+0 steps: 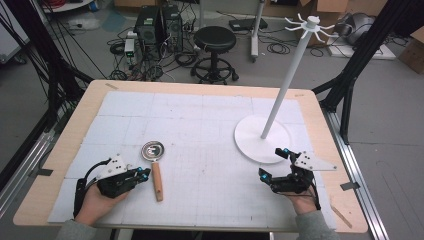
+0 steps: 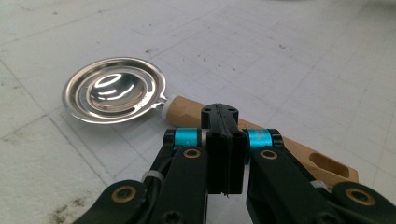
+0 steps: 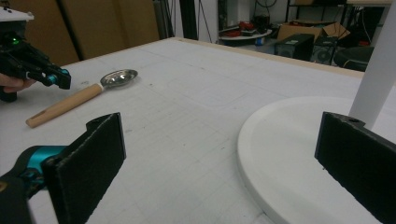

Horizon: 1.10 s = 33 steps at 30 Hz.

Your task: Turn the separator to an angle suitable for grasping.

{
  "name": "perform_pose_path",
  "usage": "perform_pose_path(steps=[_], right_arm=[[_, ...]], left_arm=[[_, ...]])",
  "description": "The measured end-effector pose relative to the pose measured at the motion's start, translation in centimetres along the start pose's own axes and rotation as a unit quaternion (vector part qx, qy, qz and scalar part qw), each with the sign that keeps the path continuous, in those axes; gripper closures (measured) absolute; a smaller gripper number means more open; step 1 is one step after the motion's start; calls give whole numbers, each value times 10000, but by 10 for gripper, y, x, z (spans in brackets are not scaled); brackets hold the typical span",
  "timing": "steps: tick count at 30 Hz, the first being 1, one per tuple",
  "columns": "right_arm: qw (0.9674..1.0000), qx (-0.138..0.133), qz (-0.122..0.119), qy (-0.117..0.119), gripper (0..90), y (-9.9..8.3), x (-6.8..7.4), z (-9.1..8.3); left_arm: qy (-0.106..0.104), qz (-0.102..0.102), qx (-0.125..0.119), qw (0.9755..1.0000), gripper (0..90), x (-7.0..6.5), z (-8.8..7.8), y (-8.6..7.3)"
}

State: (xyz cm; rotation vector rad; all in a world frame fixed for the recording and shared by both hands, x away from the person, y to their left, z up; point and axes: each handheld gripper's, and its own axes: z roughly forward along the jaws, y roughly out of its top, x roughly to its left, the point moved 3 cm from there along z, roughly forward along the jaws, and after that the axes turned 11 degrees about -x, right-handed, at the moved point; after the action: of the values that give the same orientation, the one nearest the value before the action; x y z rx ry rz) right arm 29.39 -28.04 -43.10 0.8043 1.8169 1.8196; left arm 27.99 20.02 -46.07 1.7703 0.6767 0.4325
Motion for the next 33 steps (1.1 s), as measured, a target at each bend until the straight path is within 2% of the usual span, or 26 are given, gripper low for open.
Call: perform_pose_path(steps=[18,21,33], right_arm=[[10000,39,-24,-1,10,0,1,-1],[10000,19,-42,-5,10,0,1,-1],[10000,50,-28,-11,10,0,1,-1]], left_arm=[[-66,-72,235,9997,897,-1,4,-3],[-72,2,303,9995,897,-2,4,-3],[-68,57,454,9989,898,-3,7,-3]])
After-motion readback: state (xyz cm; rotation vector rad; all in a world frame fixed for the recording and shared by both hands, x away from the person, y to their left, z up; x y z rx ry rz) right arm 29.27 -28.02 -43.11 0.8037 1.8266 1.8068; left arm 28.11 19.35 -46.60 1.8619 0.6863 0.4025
